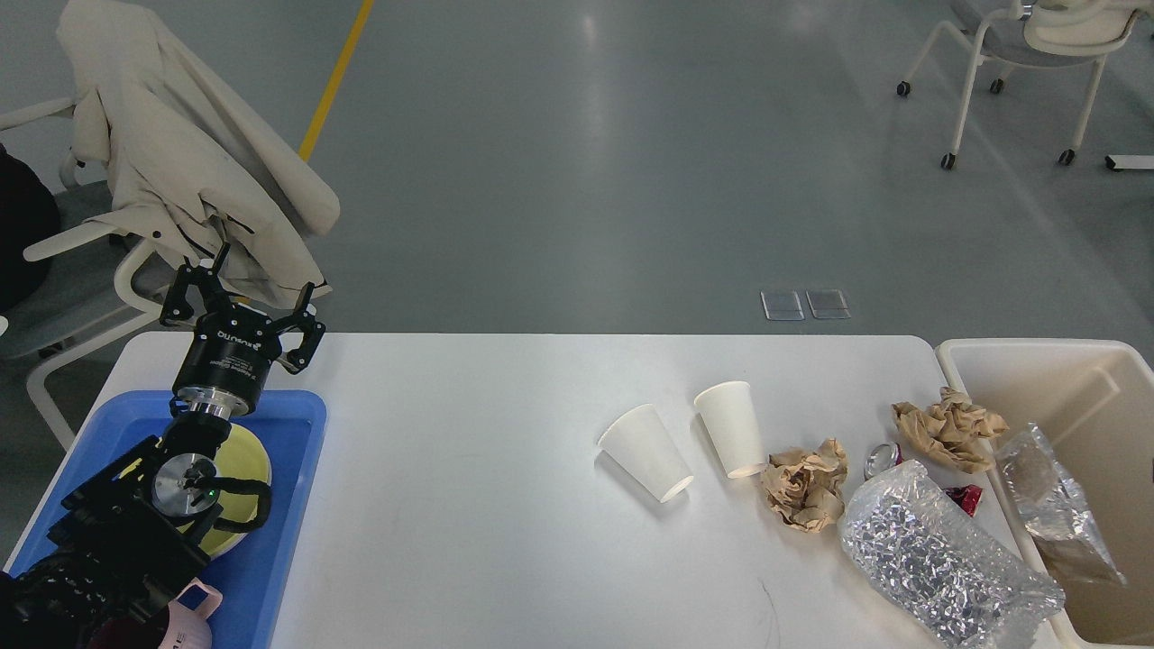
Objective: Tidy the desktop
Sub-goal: 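Raise the right gripper and lower it toward the foil bag, then grasp the crinkled foil bag with the right gripper, then lift the foil bag and drop it into the white bin, then raise the right gripper and reach toward the white paper cups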
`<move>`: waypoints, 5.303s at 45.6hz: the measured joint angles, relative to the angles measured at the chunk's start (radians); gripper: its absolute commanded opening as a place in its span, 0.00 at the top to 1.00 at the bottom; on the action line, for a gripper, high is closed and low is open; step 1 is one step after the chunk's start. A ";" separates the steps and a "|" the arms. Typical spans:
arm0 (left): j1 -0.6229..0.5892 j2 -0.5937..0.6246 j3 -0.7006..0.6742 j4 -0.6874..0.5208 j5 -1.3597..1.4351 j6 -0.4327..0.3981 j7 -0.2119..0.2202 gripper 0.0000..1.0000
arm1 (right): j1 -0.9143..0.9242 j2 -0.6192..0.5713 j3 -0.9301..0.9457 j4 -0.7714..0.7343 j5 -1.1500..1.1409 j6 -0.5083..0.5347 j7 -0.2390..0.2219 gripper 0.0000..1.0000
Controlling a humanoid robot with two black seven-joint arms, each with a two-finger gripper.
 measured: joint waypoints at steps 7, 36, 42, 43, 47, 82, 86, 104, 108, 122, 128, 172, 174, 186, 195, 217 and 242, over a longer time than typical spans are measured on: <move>0.000 0.000 0.000 0.000 0.000 0.000 0.000 0.00 | 0.056 -0.007 0.000 0.035 -0.002 0.008 0.005 0.00; 0.000 0.000 0.000 0.000 0.000 0.000 0.002 0.00 | 1.855 -0.060 -0.206 1.224 -0.173 0.837 0.038 0.00; 0.000 0.000 0.000 0.000 0.000 0.000 0.002 0.00 | 2.009 -0.137 0.028 1.235 -0.170 0.876 0.042 0.00; 0.000 0.000 -0.001 0.000 0.000 0.000 0.002 0.00 | 2.013 -0.146 0.051 1.235 -0.171 0.877 0.042 0.00; 0.000 0.000 -0.001 0.000 0.000 0.000 0.002 0.00 | 2.012 -0.168 0.084 1.236 -0.173 0.879 0.037 0.00; 0.000 0.000 0.000 0.000 0.000 0.000 0.002 0.00 | 0.470 0.016 -0.158 0.898 -0.357 -0.275 -0.077 0.00; 0.000 0.000 0.000 0.000 0.000 0.000 0.002 0.00 | 0.370 0.038 -0.096 0.815 -0.355 -0.309 -0.075 0.00; 0.000 0.000 0.000 0.000 0.000 0.000 0.002 0.00 | 0.292 0.049 0.000 0.785 -0.354 -0.324 -0.071 0.61; 0.000 0.000 0.000 0.000 0.000 0.000 0.002 0.00 | 0.281 0.049 -0.001 0.785 -0.355 -0.326 -0.063 0.83; 0.000 0.000 0.000 0.000 0.000 0.000 0.002 0.00 | 0.264 0.069 0.017 0.781 -0.355 -0.331 -0.056 1.00; 0.000 0.000 0.000 0.000 0.000 0.000 0.002 0.00 | 0.261 0.070 0.022 0.780 -0.354 -0.331 -0.056 1.00; 0.000 0.000 -0.002 0.000 0.000 0.000 0.002 0.00 | 1.930 -0.216 -0.228 1.093 -0.459 0.855 0.174 1.00; 0.000 0.000 -0.002 0.000 0.000 0.000 0.002 0.00 | 1.936 -0.211 -0.228 1.062 -0.495 0.855 0.187 1.00; 0.000 0.000 -0.002 0.000 0.000 0.000 0.002 0.00 | 1.631 -0.243 -0.290 0.825 -0.611 0.633 0.197 1.00; 0.000 0.000 -0.002 0.000 0.000 0.000 0.002 0.00 | 1.019 -0.260 -0.266 0.429 -0.547 0.187 0.195 1.00; 0.000 0.000 0.000 0.000 0.000 0.000 0.000 0.00 | -0.157 0.015 -0.183 -0.110 0.159 -0.092 0.088 0.00; 0.000 0.000 0.000 0.000 0.000 0.000 0.002 0.00 | 0.359 -0.070 -0.258 0.208 0.042 0.048 0.130 0.00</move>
